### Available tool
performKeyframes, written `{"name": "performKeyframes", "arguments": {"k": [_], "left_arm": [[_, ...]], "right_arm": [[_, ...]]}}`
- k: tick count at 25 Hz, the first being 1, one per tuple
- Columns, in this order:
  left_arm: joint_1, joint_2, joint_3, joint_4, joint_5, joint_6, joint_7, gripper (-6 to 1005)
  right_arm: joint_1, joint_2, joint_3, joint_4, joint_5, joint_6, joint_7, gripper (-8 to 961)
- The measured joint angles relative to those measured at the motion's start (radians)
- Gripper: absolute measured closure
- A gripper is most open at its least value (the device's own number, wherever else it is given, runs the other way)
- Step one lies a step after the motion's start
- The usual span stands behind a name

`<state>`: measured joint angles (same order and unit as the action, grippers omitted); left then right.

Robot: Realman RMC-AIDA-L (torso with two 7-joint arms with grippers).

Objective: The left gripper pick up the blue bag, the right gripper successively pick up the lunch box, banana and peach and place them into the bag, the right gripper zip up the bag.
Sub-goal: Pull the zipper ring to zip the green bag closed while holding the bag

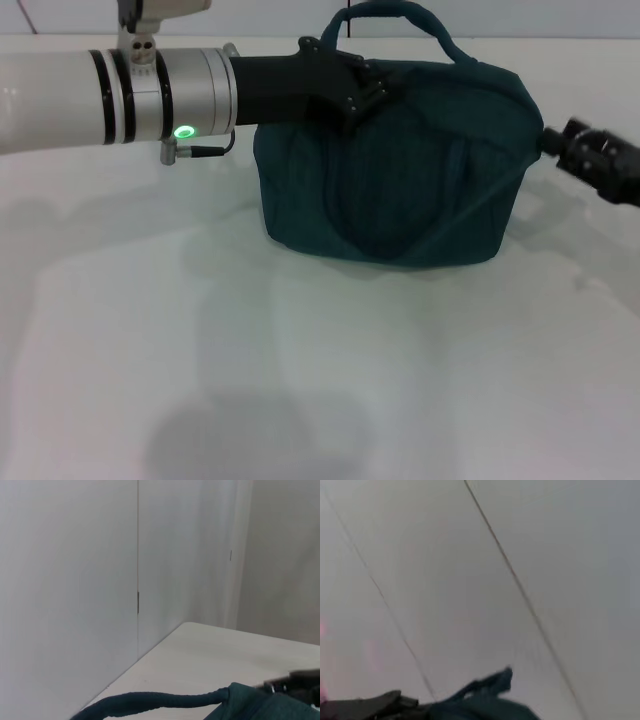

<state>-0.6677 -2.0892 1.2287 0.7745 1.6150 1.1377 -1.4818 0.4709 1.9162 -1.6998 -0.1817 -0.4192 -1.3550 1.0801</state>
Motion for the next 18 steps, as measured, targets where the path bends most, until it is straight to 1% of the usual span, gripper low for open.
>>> {"name": "performKeyframes", "arguments": {"k": [4,5,8,10,12,13,18], "left_arm": [[-0.001,0.0,0.0,-0.001,0.0,-0.002,0.0,923],[-0.001,0.0,0.0,-0.001,0.0,-0.003,0.0,923],[-0.003,0.0,0.0,-0.001,0.0,-0.004,0.0,923],[-0.006,0.0,0.0,-0.002,0.0,-0.005,0.0,923],[-0.009,0.0,0.0,-0.003,0.0,-0.006,-0.001,923],[-0.01,0.0,0.0,-0.004,0.0,-0.007,-0.001,923],[-0.02,0.0,0.0,-0.013,0.003,-0.01,0.0,923]], "right_arm": [[-0.02,0.044,0.084,-0.012,-0.001,0.0,-0.125,321],[-0.022,0.053,0.093,-0.012,0.0,0.001,-0.142,321],[-0.027,0.087,0.117,-0.012,0.004,0.03,-0.207,321],[-0.032,0.097,0.125,-0.012,0.005,0.048,-0.228,321],[-0.035,0.099,0.125,-0.012,0.006,0.05,-0.232,321],[-0.042,0.106,0.126,-0.012,0.006,0.051,-0.241,321],[-0.048,0.111,0.123,-0.012,0.006,0.053,-0.24,321]]}}
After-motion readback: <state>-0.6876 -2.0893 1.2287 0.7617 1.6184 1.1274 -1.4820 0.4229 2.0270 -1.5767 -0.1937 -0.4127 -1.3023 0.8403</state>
